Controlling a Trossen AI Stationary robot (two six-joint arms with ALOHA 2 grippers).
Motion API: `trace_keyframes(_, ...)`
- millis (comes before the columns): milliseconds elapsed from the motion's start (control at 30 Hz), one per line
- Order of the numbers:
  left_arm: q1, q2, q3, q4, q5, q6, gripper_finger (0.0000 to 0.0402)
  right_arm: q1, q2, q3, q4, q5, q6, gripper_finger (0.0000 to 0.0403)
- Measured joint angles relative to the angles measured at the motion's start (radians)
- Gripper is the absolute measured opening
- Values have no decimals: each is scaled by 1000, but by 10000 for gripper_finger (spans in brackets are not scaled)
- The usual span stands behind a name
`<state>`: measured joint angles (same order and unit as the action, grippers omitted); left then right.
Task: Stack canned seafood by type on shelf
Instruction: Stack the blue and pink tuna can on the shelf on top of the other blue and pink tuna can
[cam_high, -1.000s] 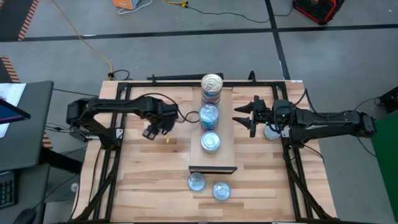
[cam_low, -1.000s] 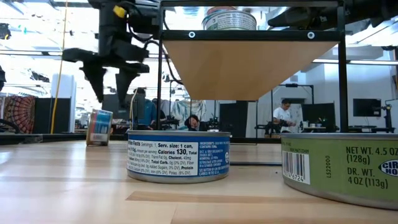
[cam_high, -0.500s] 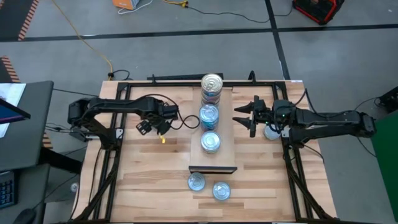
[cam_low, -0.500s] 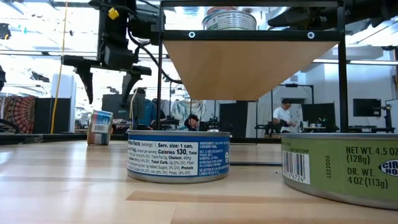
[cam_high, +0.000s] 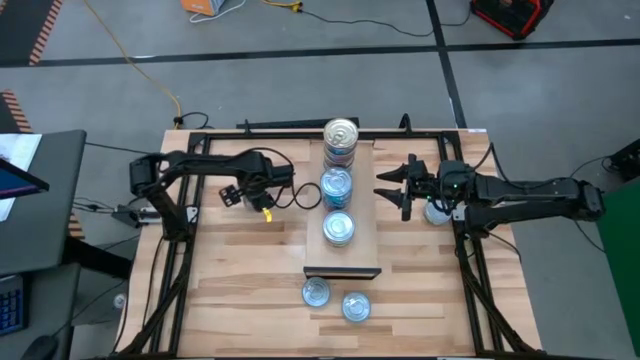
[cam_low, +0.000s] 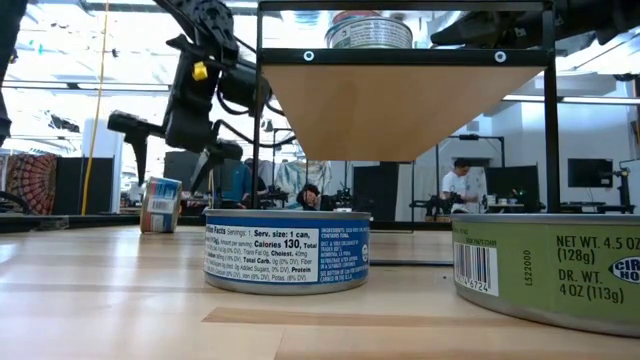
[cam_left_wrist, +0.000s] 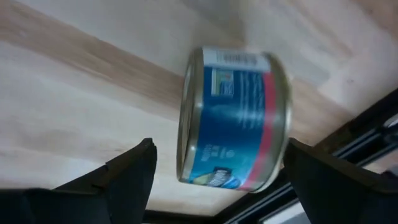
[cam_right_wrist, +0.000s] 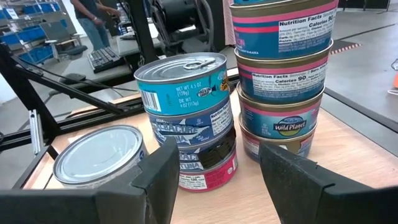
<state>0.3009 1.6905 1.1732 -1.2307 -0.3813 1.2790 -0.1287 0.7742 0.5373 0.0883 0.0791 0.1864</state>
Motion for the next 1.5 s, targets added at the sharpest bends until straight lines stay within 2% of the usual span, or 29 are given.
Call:
trace_keyframes(133, 0, 28, 0, 1, -16, 16, 312, 0, 0, 0, 0, 0, 0, 243)
trace_keyframes(367, -8, 23, -1, -13, -22, -27, 196, 0, 0, 0, 1, 0, -3, 243)
trace_keyframes(400, -8, 21, -1, -16, -23, -54, 191, 0, 0, -1, 1, 0, -3, 243)
trace_keyframes(667, -4, -4, -1, -162, -58, -328, 191, 0, 0, -1, 2, 0, -3, 243)
trace_keyframes(800, 16, -62, -1, -246, -122, -415, 191, 0, 0, -1, 3, 0, -3, 243)
trace_keyframes(900, 30, -122, -1, -287, -131, -475, 191, 1, 0, -1, 3, 0, -3, 243)
trace_keyframes(1167, 48, -292, 56, -245, -9, -622, 191, 5, 0, -1, 5, 0, 0, 243)
trace_keyframes(1333, 48, -385, 172, -131, 118, -705, 191, 5, 0, -1, 15, 0, 0, 243)
trace_keyframes(1500, 48, -455, 308, 28, 146, -807, 191, 5, 0, -1, 17, 0, 6, 243)
